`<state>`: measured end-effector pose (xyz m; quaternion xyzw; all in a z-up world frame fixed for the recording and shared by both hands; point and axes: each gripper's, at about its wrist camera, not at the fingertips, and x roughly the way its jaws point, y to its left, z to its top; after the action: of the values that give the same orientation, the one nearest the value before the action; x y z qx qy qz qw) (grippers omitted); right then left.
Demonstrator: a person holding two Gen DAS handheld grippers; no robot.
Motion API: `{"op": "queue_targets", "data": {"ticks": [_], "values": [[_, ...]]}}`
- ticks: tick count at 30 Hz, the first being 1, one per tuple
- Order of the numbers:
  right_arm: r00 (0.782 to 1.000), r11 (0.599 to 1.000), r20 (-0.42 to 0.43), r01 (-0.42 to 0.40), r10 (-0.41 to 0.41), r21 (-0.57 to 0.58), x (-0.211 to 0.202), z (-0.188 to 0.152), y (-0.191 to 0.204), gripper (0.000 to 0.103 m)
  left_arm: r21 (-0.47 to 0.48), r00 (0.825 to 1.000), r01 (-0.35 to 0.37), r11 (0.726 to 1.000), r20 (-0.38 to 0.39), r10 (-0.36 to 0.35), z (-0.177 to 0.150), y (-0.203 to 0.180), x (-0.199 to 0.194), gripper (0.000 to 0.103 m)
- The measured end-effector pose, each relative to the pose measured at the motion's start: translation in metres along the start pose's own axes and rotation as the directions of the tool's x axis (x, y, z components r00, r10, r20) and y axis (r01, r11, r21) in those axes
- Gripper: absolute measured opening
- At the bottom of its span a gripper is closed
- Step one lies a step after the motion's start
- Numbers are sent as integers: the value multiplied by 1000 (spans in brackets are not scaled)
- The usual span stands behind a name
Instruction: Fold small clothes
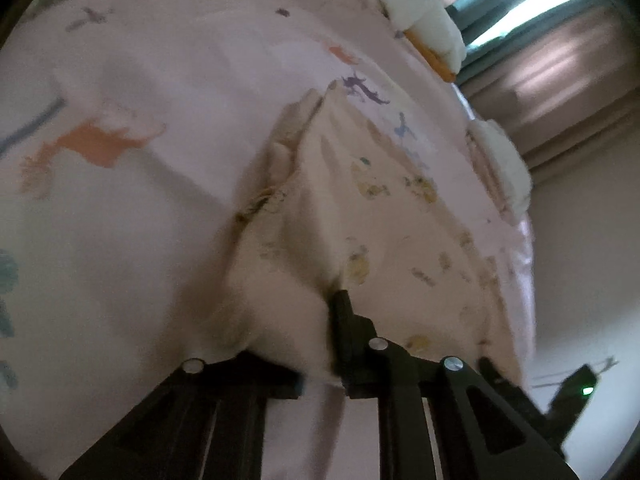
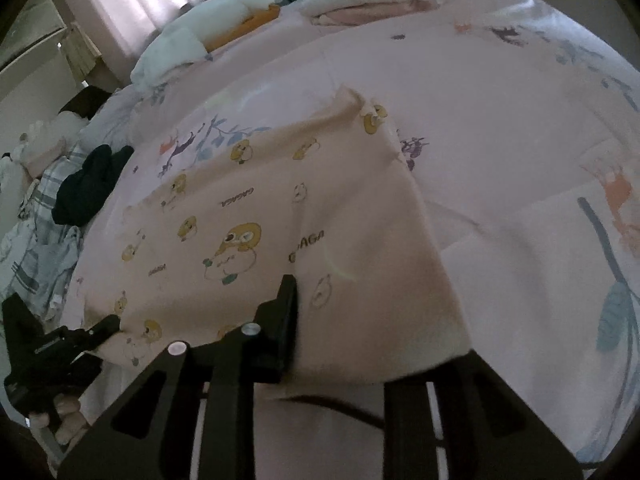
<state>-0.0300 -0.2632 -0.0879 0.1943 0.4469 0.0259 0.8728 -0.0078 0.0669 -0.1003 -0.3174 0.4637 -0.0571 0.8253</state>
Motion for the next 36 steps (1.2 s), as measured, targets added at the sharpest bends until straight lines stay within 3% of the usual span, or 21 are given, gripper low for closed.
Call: {"op": "queue_targets", "data": {"ticks": [12, 18, 22, 29, 33, 36], "values": [[998, 998, 16, 55, -54, -21, -32, -21, -17, 13, 62, 997, -78, 995, 19, 77, -11, 20, -24, 11], [995, 995, 45, 96, -95, -39, -53, -27, -19, 13, 148, 979, -196, 969, 81, 186, -21, 5, -33, 11], [985, 987, 96, 147, -140, -68, -70, -24, -14, 14, 198, 969, -220, 955, 154, 191, -23, -12, -46, 11], [982, 985, 143, 136, -121, -102, -96, -17, -7, 16, 259, 949, -256, 931, 249, 192, -24, -36, -59, 11], [979, 986, 157, 142, -128, -82, -110, -17, -8, 29, 288, 952, -247, 925, 252, 176, -24, -47, -49, 11], [975, 982, 182, 152, -131, -110, -125, -22, -2, 39, 302, 965, -201, 932, 223, 136, -29, -53, -44, 11]]}}
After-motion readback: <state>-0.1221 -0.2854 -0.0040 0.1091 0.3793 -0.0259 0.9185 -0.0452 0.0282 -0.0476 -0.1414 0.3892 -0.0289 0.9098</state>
